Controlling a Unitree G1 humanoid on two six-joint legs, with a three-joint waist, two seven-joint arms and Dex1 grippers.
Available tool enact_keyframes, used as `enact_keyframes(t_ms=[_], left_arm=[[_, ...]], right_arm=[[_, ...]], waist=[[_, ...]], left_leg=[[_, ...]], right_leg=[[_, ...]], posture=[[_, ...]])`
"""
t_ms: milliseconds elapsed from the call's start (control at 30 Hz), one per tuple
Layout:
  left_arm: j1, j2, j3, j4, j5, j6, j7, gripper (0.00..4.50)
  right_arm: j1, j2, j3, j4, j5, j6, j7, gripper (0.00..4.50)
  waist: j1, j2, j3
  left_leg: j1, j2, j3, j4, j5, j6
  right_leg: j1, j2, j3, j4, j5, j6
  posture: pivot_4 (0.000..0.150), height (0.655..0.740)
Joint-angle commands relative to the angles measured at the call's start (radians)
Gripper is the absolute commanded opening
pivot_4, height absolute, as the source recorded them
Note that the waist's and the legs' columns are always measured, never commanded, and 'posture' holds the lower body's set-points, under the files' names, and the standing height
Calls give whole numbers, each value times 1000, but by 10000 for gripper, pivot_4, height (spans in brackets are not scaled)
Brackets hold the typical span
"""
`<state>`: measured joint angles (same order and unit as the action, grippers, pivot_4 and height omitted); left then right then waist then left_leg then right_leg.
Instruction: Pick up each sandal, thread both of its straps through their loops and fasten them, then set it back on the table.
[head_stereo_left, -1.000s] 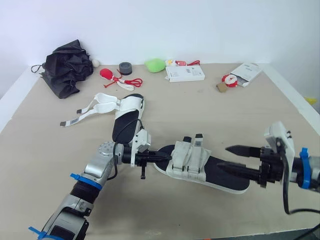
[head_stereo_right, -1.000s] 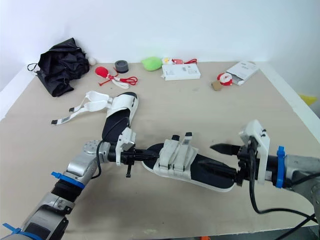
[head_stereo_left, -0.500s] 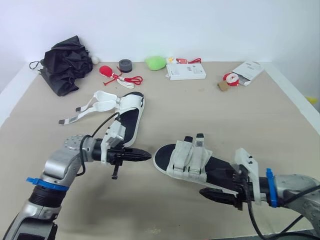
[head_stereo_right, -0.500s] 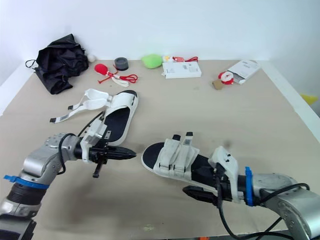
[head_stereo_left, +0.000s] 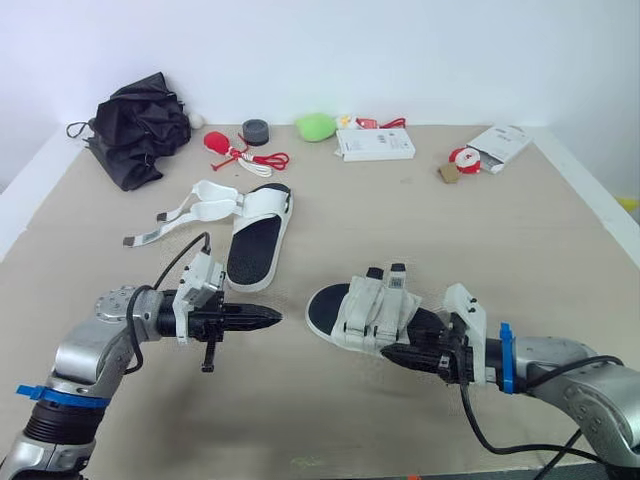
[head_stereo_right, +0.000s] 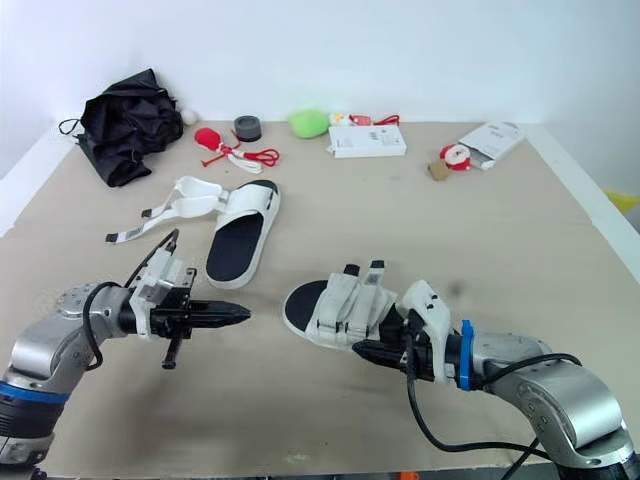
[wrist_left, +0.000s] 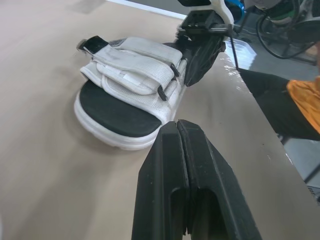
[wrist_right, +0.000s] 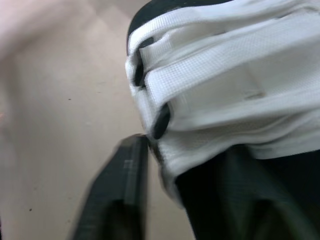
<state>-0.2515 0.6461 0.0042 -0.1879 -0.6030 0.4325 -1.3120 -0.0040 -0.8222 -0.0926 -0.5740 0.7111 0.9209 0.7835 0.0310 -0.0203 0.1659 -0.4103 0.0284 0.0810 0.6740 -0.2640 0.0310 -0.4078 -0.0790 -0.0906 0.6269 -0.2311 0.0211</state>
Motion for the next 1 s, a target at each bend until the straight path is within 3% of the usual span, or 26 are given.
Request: enact_keyframes(t_ms=[33,100,433,633,933,1000], left_arm=[[25,-13,56,-63,-54,-7,42,0],[35,-27,65,-73,-68,-1,72,0],[-12,-144,70,-57,-77,-6,257,0],[-57,-209,72,-61,-99,11,350,0],[-85,-230,-4,-42,3,-14,426,0],[-90,-239,-9,-39,12,-17,437,0]], right_arm=[[29,13,22,16,2,8,-2,5645],[28,23,6,16,17,10,-9,148],[-144,89,-229,54,160,46,-176,148],[-408,155,-110,245,-147,47,-543,148],[-673,314,3,711,-428,-55,-760,148],[-702,334,-18,793,-442,-95,-758,7594]], waist=[[0,0,0],[0,0,0],[0,0,1],[-6,1,2],[-23,1,2],[-25,1,2]], left_leg=[[2,0,0,0,0,0],[3,0,1,0,1,-1],[2,1,1,0,6,-1],[3,1,5,0,7,-2],[1,-1,12,-1,11,-7],[1,-1,12,-1,11,-7]], right_leg=[[1,0,0,1,0,-1],[1,0,1,3,-1,-1],[-1,0,2,5,3,-3],[-3,2,6,7,5,-5],[-9,1,10,8,9,-8],[-9,1,11,8,9,-8]], posture=[[1500,7400],[1500,7400],[1500,7400],[1500,7400],[1500,7400],[1500,7400]])
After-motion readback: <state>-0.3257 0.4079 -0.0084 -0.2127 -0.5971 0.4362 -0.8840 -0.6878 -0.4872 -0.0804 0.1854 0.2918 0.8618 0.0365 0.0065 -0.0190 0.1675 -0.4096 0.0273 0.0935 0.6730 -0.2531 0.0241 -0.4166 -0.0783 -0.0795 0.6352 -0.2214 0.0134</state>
